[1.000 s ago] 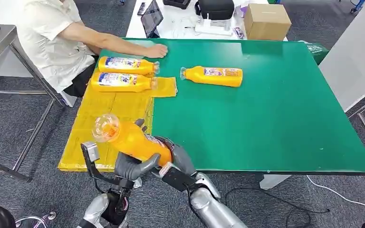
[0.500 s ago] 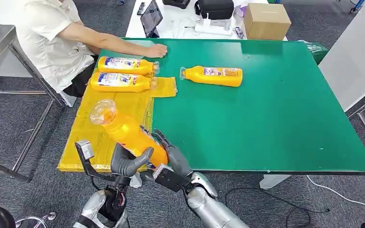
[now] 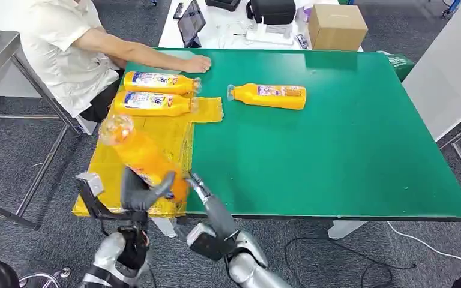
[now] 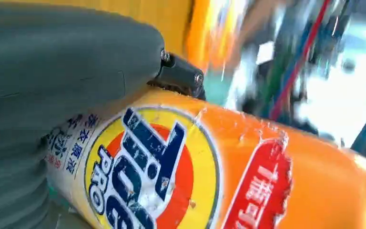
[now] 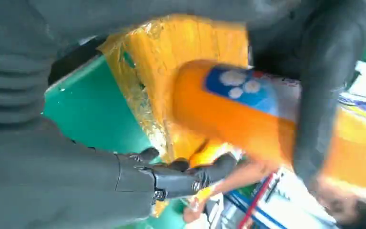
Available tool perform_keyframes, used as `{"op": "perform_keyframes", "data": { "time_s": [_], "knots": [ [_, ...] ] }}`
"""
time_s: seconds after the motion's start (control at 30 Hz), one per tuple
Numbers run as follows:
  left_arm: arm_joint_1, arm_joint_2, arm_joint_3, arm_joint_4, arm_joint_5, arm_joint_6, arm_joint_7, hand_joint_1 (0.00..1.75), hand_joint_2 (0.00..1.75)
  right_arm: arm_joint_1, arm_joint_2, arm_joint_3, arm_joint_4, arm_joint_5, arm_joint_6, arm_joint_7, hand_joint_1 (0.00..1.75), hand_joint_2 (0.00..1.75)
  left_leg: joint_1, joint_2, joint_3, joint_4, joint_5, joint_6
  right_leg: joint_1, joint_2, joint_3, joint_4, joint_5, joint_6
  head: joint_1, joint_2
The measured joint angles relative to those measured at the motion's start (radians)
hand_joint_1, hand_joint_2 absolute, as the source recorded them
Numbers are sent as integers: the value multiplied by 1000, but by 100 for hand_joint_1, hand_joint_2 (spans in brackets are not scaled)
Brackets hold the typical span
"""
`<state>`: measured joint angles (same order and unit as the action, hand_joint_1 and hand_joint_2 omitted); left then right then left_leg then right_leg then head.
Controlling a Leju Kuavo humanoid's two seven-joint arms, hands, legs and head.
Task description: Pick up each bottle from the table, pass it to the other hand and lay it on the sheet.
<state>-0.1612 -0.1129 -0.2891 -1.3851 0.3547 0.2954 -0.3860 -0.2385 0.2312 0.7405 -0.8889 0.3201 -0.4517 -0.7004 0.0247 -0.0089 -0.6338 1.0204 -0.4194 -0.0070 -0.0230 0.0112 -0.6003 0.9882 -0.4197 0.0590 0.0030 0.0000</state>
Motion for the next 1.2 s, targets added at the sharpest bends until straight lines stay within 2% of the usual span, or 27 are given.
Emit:
{"op": "perform_keyframes", "data": {
  "time_s": [0.17,0.3,0.43,0.53,0.67,0.77,1.0,1.03,1.07,1.1,1.2],
  "knots": [
    [-40,16,45,18,-58,42,-3,175,175,18,-6,33,-33,-7,-27,0,0,0,0,0,0,0,0,0,0,0,1,0,0,0,1,0],
    [-98,42,44,76,-413,212,-21,175,175,19,-10,60,-40,-17,-79,0,0,0,0,-1,0,0,1,0,-1,0,1,0,0,0,1,0],
    [-160,61,43,141,-593,224,15,175,175,23,-18,86,-68,-43,-80,0,0,0,0,0,0,0,1,0,0,0,1,0,0,0,1,0],
    [-232,92,20,230,-787,166,98,175,175,24,-20,107,-97,-60,-57,0,0,0,0,0,0,0,1,0,0,0,0,0,0,0,1,0],
    [-293,113,-3,327,-850,131,126,175,175,27,-21,124,-123,-70,-46,0,0,0,0,1,0,0,1,0,0,0,-1,1,1,0,1,0],
    [-364,121,-39,439,-934,-7,174,175,175,28,-23,135,-147,-81,-14,0,0,0,0,-1,0,0,1,0,0,-1,0,1,0,0,2,0],
    [-523,107,-126,712,-1024,-187,202,175,175,27,-23,158,-178,-114,36,0,0,0,0,0,0,0,1,0,0,0,0,1,1,0,1,0],
    [-536,105,-130,734,-1017,-207,197,168,175,27,-23,159,-180,-118,39,0,0,0,0,0,0,0,1,0,0,0,0,1,1,0,1,0],
    [-545,102,-131,753,-1006,-224,188,124,175,27,-23,159,-182,-122,40,0,0,0,0,0,0,0,1,0,0,0,0,1,1,0,1,0],
    [-554,98,-131,771,-997,-238,177,35,175,27,-23,159,-182,-124,39,0,0,0,0,0,0,0,1,0,0,0,0,1,1,0,1,0],
    [-575,91,-133,805,-984,-272,155,35,175,27,-23,159,-181,-133,44,0,0,0,0,0,0,0,1,0,0,0,0,1,1,0,1,0]
  ]
}}
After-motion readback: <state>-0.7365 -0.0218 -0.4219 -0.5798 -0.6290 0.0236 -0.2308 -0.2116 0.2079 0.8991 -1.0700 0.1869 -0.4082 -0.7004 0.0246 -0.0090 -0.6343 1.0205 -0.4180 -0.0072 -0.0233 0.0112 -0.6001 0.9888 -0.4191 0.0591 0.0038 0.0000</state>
